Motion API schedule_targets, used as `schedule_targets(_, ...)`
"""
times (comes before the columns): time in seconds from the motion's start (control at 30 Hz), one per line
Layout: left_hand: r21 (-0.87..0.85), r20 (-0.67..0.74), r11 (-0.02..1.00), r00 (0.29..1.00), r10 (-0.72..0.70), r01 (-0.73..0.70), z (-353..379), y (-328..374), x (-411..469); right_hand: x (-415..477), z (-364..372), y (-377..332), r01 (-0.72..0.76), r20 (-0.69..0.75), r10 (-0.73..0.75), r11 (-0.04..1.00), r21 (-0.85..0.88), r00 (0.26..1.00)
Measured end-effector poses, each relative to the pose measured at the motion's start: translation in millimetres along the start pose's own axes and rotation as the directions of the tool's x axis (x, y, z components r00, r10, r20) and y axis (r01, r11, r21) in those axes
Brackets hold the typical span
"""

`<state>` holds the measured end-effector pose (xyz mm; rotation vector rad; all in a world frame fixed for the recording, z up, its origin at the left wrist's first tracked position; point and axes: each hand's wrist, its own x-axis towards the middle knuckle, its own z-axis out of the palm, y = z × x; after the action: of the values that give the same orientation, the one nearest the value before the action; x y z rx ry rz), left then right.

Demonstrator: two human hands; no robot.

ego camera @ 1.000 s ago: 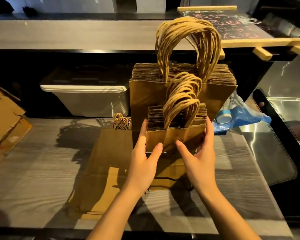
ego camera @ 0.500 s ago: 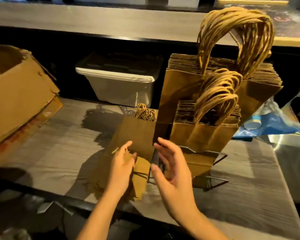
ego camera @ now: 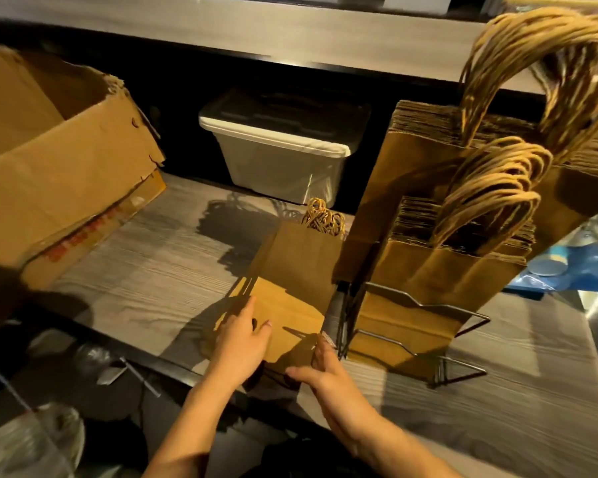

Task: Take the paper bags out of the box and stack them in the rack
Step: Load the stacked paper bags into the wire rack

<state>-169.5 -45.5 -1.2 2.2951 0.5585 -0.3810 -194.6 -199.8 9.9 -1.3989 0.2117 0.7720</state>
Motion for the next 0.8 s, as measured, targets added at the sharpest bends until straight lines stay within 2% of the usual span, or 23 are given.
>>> schedule_targets(0.13, 0.384, 0.079, 0.921, 0.996, 0.034, -0.062, 0, 9, -6, -5, 2, -1, -0.036, 0.034, 0.035, 0.999, 0.037, 0.999)
schedule_targets(0.23, 0.497, 0.081, 0.866, 0.997, 0.014, -0.053, -6, 11, -5, -8, 4, 0, 0.012, 0.002, -0.012, 0.999, 0.033, 1.000)
schedule_targets(0.4, 0.523, 0.102, 0.851, 0.995, -0.016, -0.040, -15, 12, -4, -8, 4, -6, 0.072, -0.128, -0.067, 0.997, 0.037, 0.990)
schedule_targets(0.5, 0.516, 0.096, 0.855, 0.995, 0.004, -0.053, -19, 14, -6, -5, 4, -12, 0.053, -0.187, -0.034, 0.994, 0.096, 0.982)
schedule_targets(0.63, 0.501, 0.089, 0.863, 0.996, 0.023, -0.065, -21, 16, -9, -2, 6, -26, -0.004, -0.101, 0.038, 0.949, 0.314, 0.994)
schedule_targets(0.7, 0.480, 0.091, 0.875, 0.996, 0.024, -0.065, -20, 16, -12, 0, 8, -29, -0.005, -0.069, 0.022, 0.970, 0.242, 0.997)
schedule_targets(0.8, 0.389, 0.076, 0.920, 0.997, 0.016, -0.045, -19, 13, -14, 1, 11, -31, 0.080, -0.114, -0.086, 0.996, -0.049, 0.990)
